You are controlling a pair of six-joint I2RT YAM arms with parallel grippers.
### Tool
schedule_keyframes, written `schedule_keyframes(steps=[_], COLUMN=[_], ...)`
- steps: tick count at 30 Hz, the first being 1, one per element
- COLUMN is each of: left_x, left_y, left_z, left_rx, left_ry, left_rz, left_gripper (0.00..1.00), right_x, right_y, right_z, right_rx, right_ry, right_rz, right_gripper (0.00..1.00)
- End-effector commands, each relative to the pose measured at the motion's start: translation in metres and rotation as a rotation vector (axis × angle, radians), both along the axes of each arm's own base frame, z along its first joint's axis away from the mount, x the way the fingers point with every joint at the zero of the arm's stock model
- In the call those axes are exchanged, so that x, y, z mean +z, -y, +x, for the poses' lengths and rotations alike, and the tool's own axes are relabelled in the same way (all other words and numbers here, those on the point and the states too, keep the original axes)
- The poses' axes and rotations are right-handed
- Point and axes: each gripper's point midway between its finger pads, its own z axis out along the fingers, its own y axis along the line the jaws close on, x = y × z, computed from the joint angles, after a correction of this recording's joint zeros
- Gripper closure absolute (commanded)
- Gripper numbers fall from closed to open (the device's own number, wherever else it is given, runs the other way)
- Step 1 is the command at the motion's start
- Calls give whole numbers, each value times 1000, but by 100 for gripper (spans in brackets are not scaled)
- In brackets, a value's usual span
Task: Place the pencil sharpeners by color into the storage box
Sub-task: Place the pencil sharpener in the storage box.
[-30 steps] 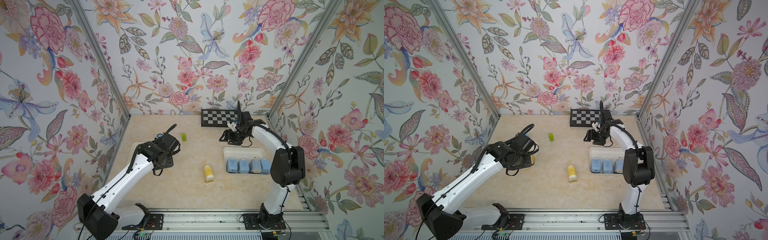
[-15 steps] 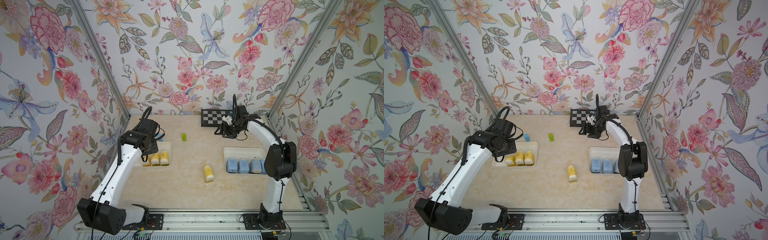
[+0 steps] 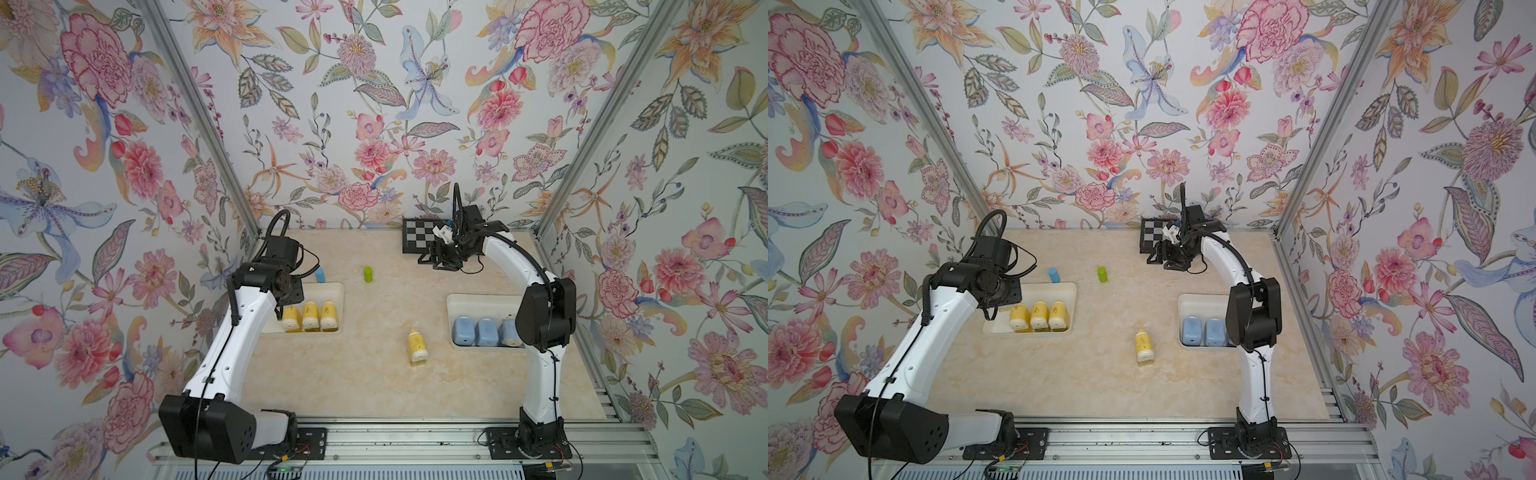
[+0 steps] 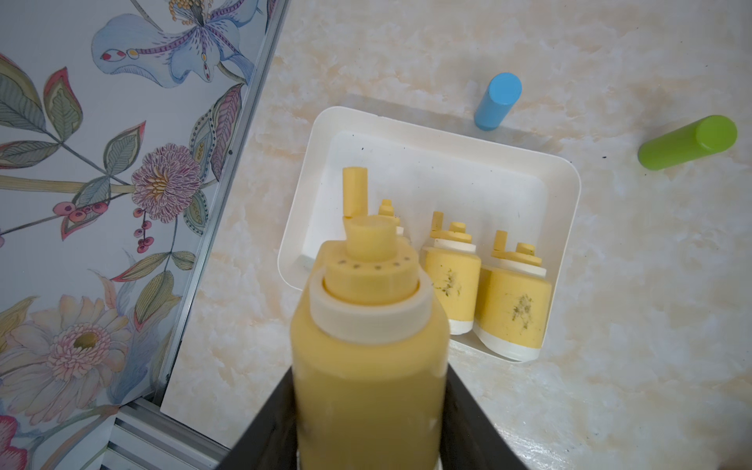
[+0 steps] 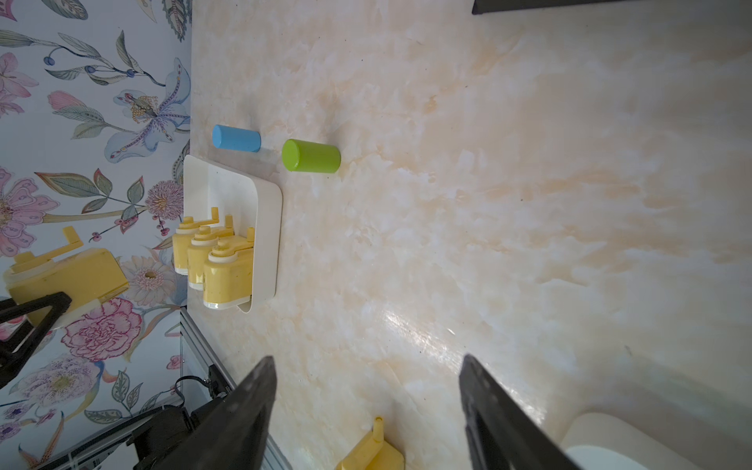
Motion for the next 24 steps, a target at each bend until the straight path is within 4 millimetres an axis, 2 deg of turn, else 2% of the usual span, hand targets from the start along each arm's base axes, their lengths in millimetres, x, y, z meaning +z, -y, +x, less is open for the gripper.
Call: schedule_keyframes(steps=[1, 11, 24], left_x=[-2, -14, -35], left_y=[-9, -19, -44], left_z=[10, 22, 19], left_rx=[-15, -26, -2], left_ry=[26, 24, 50], left_rz=[33, 60, 55], left_gripper=[58, 59, 59], right_x=[-4, -9, -11], right_y=[-4, -6, -7], right_z=[-5, -8, -13], right_rx=[28, 38, 47], right_ry=[-21, -35, -42], right_rz=[-3, -5, -8], right_gripper=[28, 27, 28])
